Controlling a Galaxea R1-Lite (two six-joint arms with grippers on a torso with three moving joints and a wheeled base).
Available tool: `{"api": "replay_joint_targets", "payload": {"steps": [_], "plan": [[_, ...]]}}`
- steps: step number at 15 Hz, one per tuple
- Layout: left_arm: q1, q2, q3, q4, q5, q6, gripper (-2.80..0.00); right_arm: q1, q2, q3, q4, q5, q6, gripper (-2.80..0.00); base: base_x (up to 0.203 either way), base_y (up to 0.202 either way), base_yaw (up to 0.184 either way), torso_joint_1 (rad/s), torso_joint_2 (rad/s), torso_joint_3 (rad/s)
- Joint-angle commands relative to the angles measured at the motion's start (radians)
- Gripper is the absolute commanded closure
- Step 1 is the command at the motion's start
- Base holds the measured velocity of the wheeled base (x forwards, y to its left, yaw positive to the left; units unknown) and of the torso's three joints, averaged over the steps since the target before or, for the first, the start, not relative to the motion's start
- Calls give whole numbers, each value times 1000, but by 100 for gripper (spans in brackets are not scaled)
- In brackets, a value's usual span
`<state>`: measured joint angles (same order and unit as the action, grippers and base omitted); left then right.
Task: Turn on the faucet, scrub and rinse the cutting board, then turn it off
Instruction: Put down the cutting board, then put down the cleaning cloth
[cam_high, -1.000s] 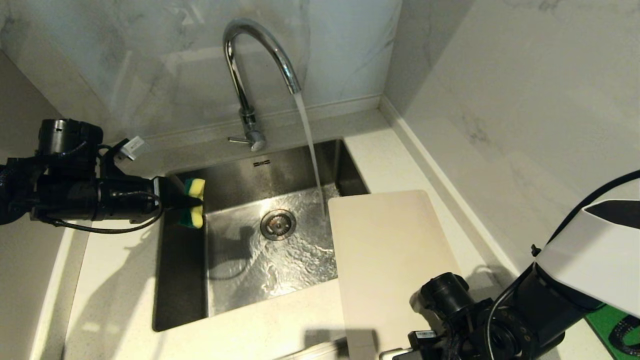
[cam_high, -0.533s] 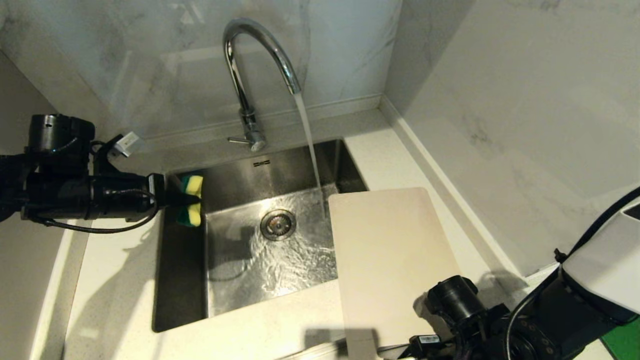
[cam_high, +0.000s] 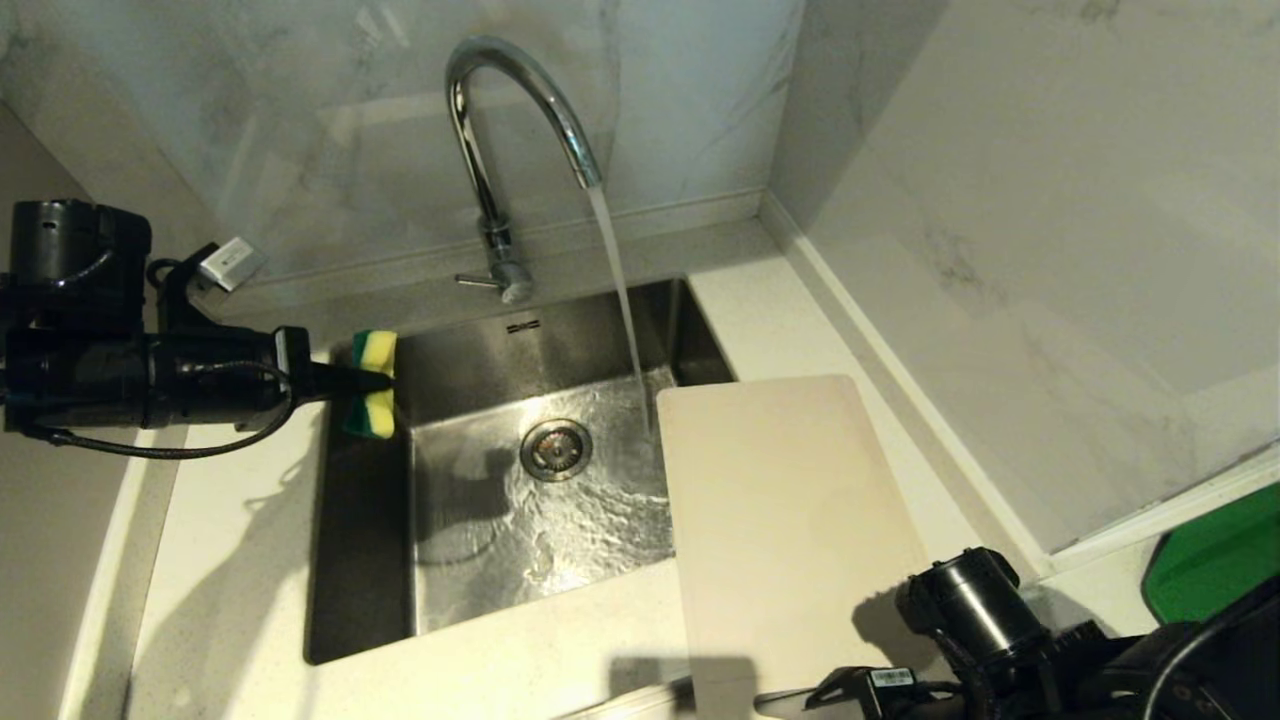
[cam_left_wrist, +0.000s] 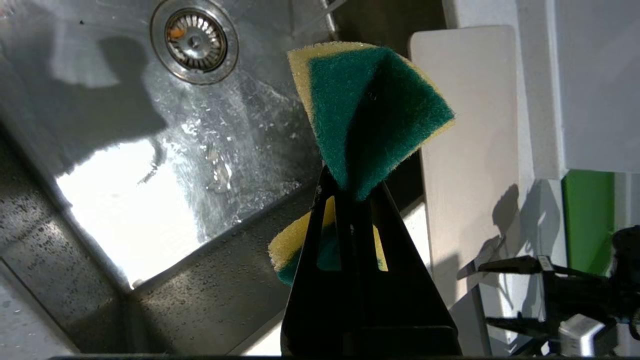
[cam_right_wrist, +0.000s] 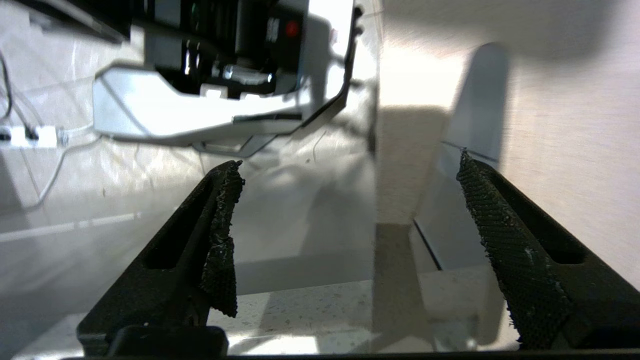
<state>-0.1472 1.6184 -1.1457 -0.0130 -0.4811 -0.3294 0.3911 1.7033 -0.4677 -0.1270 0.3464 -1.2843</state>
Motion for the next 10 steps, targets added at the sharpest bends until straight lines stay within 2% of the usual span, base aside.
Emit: {"api": "replay_joint_targets", "payload": {"steps": [1, 4, 5, 7, 10], "plan": [[0, -25, 0, -1, 6, -2, 0, -2, -86, -4, -3, 64, 50, -280, 0, 0, 0, 0, 0, 0], [0, -49, 1, 1, 36, -6, 0, -30, -150, -29, -23, 149, 153, -280, 0, 0, 0, 0, 0, 0], [0, -62, 6, 13, 40, -7, 0, -50, -156, -28, -61, 197, 176, 0, 0, 0, 0, 0, 0, 0], [0, -87, 6, 42, 55, -7, 0, -69, -164, -26, -145, 220, 234, 0, 0, 0, 0, 0, 0, 0], [0, -114, 9, 68, 98, -5, 0, -72, -189, -31, -254, 220, 390, 0, 0, 0, 0, 0, 0, 0]]}}
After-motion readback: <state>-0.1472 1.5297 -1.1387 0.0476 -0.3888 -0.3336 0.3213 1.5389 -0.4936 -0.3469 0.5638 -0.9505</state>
